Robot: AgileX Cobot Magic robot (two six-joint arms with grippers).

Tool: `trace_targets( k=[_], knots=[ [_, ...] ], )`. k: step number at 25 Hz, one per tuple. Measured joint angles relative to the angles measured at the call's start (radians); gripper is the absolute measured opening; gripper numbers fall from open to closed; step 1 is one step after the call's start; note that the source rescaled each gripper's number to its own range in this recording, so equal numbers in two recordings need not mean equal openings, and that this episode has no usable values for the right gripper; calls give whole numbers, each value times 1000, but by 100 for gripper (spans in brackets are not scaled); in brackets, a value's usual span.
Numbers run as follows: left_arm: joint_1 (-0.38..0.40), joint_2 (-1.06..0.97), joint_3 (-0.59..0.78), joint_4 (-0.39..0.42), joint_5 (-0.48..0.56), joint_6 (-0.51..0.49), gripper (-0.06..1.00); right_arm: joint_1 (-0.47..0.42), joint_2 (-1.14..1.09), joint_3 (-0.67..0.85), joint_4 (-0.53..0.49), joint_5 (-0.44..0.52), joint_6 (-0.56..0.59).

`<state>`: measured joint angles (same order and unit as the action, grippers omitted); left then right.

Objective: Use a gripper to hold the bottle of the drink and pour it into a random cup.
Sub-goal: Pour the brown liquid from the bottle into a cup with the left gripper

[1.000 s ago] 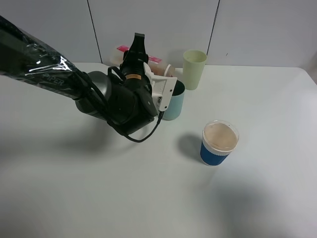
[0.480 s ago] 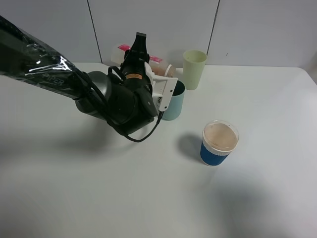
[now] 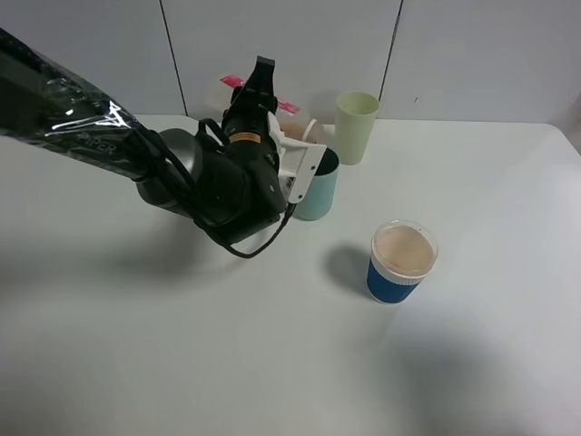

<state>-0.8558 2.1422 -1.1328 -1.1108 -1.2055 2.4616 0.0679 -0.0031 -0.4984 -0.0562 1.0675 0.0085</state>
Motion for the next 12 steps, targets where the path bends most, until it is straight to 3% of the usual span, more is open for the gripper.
trace_targets(
  k=[12],
  knots=[
    [0,-2,0,46,0,75,0,0,0,0,0,0,0]
  ],
)
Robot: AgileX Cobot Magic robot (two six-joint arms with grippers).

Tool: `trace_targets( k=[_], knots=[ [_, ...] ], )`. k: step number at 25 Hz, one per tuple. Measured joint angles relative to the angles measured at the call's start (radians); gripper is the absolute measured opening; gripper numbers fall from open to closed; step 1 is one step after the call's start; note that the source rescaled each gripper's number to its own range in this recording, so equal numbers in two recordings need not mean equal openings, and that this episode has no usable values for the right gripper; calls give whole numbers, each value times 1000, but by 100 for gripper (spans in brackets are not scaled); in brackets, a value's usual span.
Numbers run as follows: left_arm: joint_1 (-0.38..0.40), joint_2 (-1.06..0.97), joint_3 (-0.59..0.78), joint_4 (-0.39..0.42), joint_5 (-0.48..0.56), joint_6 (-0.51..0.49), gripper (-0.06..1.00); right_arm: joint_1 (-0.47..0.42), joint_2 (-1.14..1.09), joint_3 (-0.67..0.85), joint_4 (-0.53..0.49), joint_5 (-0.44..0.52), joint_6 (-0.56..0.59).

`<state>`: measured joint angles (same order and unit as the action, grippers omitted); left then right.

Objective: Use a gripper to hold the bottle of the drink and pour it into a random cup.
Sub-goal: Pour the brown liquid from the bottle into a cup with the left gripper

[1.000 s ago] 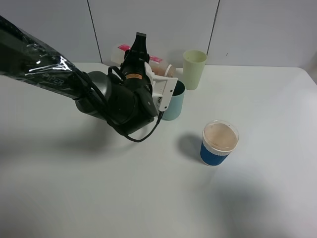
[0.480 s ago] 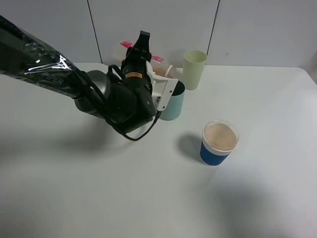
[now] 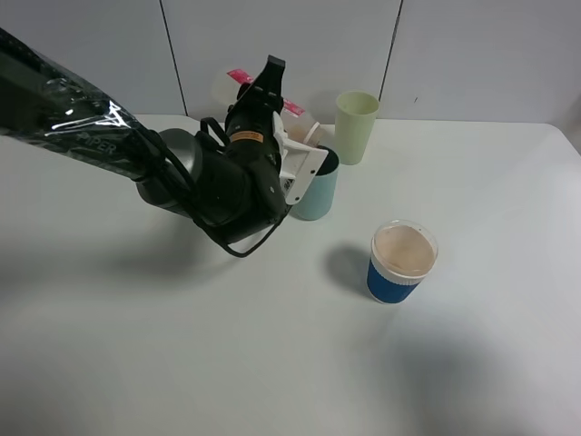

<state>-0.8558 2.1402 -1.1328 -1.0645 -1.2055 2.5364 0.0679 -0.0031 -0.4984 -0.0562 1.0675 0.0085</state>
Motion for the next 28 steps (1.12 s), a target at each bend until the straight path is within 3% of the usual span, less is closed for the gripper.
trace_targets(
  k=[21,28],
  knots=[
    [0,-13,0,60,0,55,0,0,0,0,0,0,0],
    [0,-40,0,-35,1,-4,0,0,0,0,0,0,0]
  ],
)
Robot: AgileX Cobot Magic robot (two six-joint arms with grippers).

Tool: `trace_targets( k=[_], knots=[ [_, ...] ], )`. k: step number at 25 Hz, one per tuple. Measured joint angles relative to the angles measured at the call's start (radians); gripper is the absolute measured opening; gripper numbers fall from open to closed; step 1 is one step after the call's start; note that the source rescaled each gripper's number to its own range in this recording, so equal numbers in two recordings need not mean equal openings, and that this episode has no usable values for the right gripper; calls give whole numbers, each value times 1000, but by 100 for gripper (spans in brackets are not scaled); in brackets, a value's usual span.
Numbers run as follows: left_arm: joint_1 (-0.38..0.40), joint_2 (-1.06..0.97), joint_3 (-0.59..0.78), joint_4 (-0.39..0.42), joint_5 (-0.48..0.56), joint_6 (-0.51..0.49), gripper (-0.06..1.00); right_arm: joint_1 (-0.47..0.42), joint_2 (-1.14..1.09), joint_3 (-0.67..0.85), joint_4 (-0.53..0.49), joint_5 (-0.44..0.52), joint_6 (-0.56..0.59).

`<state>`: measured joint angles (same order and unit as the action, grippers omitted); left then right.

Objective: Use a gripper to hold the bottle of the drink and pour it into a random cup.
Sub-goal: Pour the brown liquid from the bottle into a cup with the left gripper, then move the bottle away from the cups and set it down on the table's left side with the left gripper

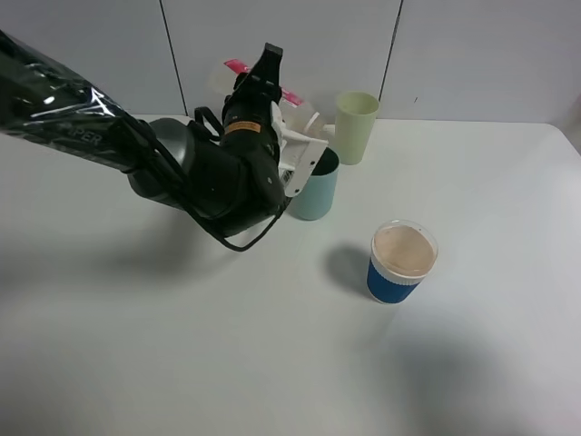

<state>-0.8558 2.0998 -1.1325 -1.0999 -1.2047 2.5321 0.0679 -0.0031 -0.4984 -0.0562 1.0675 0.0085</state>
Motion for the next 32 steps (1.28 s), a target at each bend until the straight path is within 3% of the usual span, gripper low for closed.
trace_targets(
  k=[7,16,25,32],
  knots=[
    [0,-108,1,-139,59,-95,0,0,0,0,0,0,0],
    [0,-267,1,-331,288,-215,0,0,0,0,0,0,0],
    [60,-400,1,-463,441,-431,0,0,0,0,0,0,0],
    [118,-515,1,-616,578,-460,0,0,0,0,0,0,0]
  ],
)
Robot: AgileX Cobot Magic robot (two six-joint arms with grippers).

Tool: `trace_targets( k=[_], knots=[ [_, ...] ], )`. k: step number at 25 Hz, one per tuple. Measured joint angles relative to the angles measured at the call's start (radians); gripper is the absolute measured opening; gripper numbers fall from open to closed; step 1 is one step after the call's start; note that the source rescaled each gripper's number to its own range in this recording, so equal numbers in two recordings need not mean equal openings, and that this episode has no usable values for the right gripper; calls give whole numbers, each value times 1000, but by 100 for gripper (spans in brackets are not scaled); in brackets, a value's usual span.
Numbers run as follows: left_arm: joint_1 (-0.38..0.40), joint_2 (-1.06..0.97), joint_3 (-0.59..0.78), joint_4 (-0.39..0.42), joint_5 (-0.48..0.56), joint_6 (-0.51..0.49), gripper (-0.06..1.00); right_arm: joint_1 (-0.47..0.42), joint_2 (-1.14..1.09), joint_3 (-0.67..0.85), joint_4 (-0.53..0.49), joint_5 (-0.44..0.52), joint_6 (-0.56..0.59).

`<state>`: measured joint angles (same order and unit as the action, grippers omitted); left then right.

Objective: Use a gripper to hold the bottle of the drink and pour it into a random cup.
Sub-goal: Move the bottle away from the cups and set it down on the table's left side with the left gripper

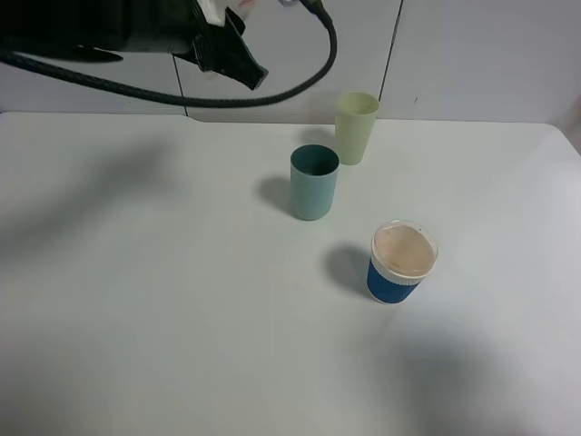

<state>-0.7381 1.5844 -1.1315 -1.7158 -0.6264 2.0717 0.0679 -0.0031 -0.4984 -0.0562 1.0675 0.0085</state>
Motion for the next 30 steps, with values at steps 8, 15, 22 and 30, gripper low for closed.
trace_targets(
  k=[8,15,22,30],
  knots=[
    [96,-144,121,-16,197,-88,0,0,0,0,0,0,0],
    [129,-184,188,-16,229,-200,0,0,0,0,0,0,0],
    [263,-198,283,354,528,-690,0,0,0,0,0,0,0],
    [418,-199,291,1332,645,-1704,0,0,0,0,0,0,0]
  ],
)
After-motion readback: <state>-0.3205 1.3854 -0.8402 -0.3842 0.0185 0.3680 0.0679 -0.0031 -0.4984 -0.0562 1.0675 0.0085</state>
